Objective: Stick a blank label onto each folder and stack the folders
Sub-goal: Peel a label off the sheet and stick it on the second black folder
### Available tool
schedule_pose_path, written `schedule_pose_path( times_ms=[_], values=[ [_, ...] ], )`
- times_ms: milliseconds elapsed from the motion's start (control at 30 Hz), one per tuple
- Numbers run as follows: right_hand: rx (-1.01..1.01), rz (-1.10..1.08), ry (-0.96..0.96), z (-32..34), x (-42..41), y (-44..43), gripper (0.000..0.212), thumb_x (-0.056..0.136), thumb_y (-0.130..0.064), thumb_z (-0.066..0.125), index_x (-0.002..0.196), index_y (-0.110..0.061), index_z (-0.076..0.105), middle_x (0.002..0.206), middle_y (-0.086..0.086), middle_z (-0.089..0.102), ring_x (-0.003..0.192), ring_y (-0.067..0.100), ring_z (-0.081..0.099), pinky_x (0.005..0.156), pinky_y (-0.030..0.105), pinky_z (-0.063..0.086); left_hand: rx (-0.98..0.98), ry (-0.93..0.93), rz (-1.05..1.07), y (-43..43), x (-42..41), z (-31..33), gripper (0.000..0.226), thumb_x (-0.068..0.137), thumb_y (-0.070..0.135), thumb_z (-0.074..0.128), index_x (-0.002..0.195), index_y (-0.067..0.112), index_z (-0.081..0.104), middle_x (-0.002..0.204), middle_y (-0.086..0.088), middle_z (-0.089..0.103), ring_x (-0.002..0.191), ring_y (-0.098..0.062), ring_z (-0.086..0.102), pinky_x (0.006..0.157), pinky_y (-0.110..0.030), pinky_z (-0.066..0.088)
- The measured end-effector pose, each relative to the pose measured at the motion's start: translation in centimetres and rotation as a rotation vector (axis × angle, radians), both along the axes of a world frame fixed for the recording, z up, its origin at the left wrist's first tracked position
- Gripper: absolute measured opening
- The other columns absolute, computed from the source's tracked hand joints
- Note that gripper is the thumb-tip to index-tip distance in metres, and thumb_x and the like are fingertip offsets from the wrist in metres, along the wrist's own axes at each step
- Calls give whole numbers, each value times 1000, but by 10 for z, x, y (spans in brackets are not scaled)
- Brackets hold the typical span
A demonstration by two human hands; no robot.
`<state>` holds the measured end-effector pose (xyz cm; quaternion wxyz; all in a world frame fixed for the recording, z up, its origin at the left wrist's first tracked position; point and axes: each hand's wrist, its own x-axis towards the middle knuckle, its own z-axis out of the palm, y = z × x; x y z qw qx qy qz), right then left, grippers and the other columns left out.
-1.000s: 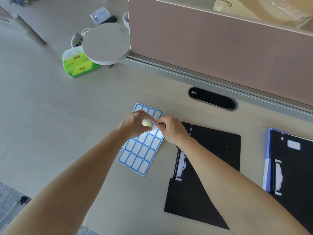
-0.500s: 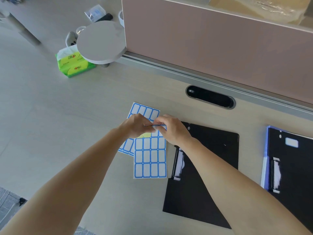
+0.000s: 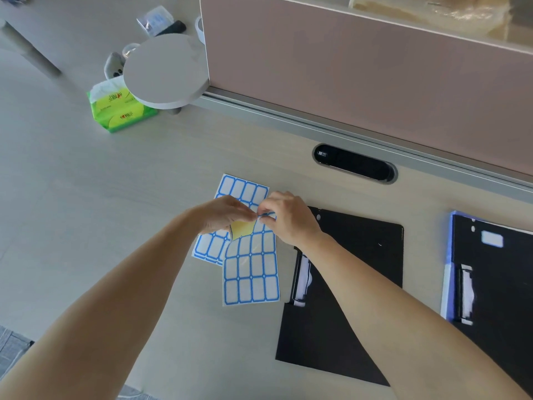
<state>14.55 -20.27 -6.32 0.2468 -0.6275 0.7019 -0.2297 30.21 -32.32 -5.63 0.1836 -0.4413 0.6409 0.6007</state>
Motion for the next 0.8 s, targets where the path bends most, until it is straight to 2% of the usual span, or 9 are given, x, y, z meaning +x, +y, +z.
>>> schedule_pose_path(
  times_ms=[33,100,200,267,333,400,533,700,800],
  values=[
    [-9,1,0,0,0,0,11,82,-22,76,93,-19,74,93,-2,71,84,22,62,77,39,51,46,-7,34,0,0,0,29,84,40,72,109,26,74,122,9,66,120,-10,54,93,-31,39],
    [-36,13,9,1,0,-1,11,81,-20,77,91,-17,74,90,-2,72,81,22,63,74,38,51,90,-35,74,-1,0,-1,30,91,33,68,117,18,70,127,5,64,122,-12,52,91,-31,37],
    [-47,45,30,0,0,-1,9,82,-21,76,90,-17,74,85,-1,73,77,23,63,70,39,52,137,-53,98,0,-1,1,24,94,30,66,112,15,71,112,0,69,104,-12,60,84,-27,41],
    [-42,57,27,-3,1,-1,9,84,-24,74,91,-18,75,84,-1,73,76,23,63,69,41,53,205,-28,137,-1,2,0,21,94,28,66,108,14,72,100,0,70,93,-13,62,89,-32,45],
    [-51,60,23,-5,1,-1,8,84,-25,74,90,-19,76,83,-2,73,75,23,64,69,40,54,280,14,196,-3,4,-5,23,93,24,67,108,7,72,103,-7,69,98,-19,61,100,-40,47],
    [-70,61,30,-4,0,-1,7,83,-25,74,88,-19,76,81,-2,73,73,23,64,68,39,53,326,42,240,-3,5,-7,23,94,19,66,108,3,71,103,-11,69,99,-23,61,104,-42,45],
    [-93,57,48,-3,-1,-3,5,79,-20,78,83,-17,76,76,-2,73,69,23,62,64,36,51,329,45,247,-4,2,-5,17,93,17,66,103,3,71,95,-8,69,91,-21,62,99,-39,47],
    [-69,43,33,-1,-3,-6,8,77,-19,80,79,-15,73,75,-1,71,69,23,60,64,34,50,262,8,270,-5,-4,-4,29,87,20,74,111,4,70,103,-6,72,98,-19,66,102,-39,47],
    [-48,34,22,2,-5,-7,12,77,-19,81,75,-13,71,75,-1,69,70,23,59,64,33,49,226,-13,254,-4,-7,-2,8,89,20,72,94,14,71,94,1,71,91,-15,65,100,-36,46]
  ],
)
